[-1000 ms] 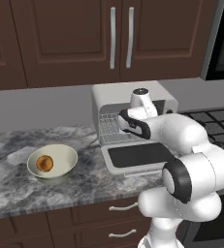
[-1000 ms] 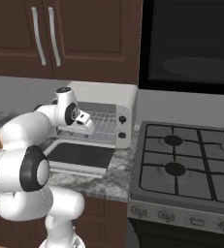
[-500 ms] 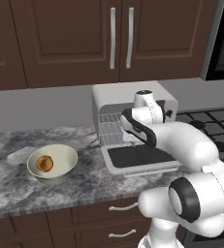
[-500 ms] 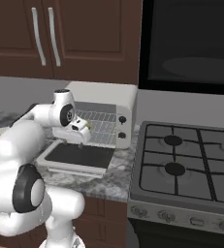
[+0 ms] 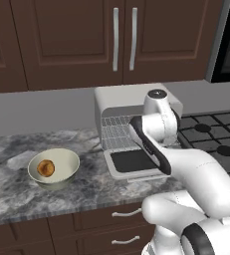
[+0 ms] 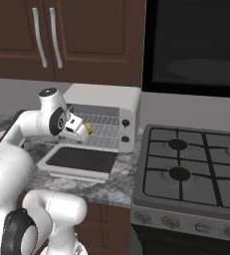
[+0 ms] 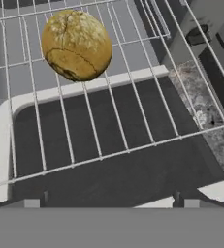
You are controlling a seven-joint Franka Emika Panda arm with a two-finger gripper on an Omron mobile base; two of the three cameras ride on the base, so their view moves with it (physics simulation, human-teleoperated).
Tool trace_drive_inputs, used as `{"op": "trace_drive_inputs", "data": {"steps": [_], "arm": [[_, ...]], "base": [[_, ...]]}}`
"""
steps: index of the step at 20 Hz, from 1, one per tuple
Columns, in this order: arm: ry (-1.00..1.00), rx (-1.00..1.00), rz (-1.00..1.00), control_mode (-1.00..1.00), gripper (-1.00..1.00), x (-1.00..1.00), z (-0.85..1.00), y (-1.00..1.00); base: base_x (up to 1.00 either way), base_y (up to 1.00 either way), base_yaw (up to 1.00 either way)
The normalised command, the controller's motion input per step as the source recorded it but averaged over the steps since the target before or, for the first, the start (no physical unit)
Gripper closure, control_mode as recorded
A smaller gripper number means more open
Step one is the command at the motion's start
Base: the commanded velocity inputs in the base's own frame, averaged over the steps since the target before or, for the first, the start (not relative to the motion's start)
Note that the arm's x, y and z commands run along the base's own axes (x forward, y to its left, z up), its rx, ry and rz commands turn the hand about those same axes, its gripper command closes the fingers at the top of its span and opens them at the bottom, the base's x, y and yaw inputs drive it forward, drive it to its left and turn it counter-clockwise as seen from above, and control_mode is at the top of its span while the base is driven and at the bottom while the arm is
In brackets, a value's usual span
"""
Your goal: Pick up the heated bread from the toaster oven and place it in the bowl. Then move the bread bowl to the dining counter.
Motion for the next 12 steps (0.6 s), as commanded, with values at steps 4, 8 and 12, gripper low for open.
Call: {"op": "trace_drive_inputs", "data": {"steps": [4, 8, 12], "arm": [[-0.14, -0.02, 0.00, -1.00, -1.00, 0.64, 0.28, 0.04], [-0.06, 0.00, 0.02, -1.00, -1.00, 0.64, 0.00, 0.10], [0.00, -0.01, 0.02, -1.00, -1.00, 0.57, -0.17, 0.04]], "base": [[0.00, 0.00, 0.00], [0.00, 0.00, 0.00], [0.00, 0.00, 0.00]]}}
